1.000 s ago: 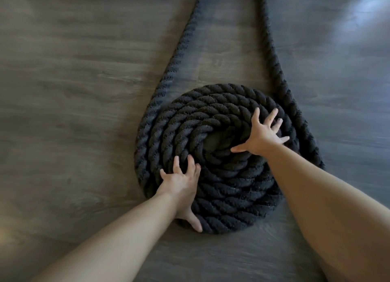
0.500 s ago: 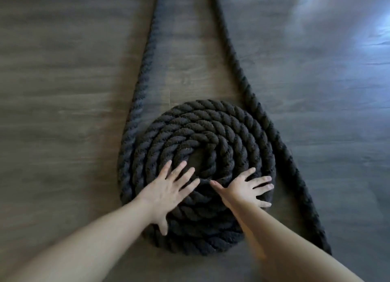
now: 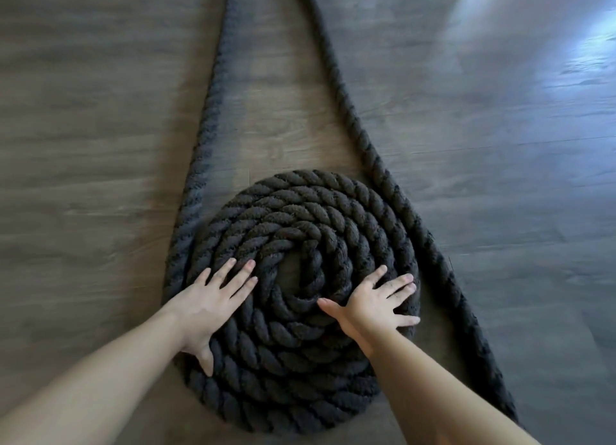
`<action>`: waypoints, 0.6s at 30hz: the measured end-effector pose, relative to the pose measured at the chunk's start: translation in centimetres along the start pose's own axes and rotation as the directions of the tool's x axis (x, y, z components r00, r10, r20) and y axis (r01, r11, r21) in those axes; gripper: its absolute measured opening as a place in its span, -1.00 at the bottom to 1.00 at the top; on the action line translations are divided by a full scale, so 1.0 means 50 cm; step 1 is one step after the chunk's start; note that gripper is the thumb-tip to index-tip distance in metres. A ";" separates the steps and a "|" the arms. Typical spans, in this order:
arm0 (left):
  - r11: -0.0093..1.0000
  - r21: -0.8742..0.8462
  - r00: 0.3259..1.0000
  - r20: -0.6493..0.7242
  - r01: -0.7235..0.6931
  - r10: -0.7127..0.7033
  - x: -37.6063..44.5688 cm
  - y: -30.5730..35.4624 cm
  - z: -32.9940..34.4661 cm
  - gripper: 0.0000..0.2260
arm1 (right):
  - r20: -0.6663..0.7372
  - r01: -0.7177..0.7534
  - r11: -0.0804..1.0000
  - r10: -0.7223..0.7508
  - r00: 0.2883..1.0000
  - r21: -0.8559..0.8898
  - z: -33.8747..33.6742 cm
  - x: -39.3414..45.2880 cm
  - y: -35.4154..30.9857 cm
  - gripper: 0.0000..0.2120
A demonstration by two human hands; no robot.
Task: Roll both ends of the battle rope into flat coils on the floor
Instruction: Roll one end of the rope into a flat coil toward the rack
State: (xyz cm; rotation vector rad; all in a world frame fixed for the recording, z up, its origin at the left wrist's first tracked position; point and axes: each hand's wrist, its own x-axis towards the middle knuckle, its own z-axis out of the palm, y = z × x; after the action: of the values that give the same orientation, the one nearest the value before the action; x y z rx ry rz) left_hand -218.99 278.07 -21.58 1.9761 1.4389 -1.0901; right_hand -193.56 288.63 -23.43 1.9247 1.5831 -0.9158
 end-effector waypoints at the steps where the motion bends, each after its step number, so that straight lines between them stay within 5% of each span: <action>1: 1.000 -0.006 1.000 -0.007 0.010 -0.010 0.001 0.002 0.001 0.45 | 0.001 0.001 1.000 -0.001 1.000 -0.012 -0.004 0.005 -0.003 0.41; 18: 0.977 -0.150 0.977 -0.127 0.153 -0.172 0.019 0.015 0.005 0.37 | 0.028 0.155 0.949 -0.153 0.988 -0.276 -0.122 0.091 -0.097 0.41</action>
State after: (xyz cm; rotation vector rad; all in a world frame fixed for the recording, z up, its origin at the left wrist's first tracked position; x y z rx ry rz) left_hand -218.23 278.16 -22.53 1.8944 1.7285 -0.9037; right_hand -196.62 297.06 -22.61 1.6216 1.7738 -0.7140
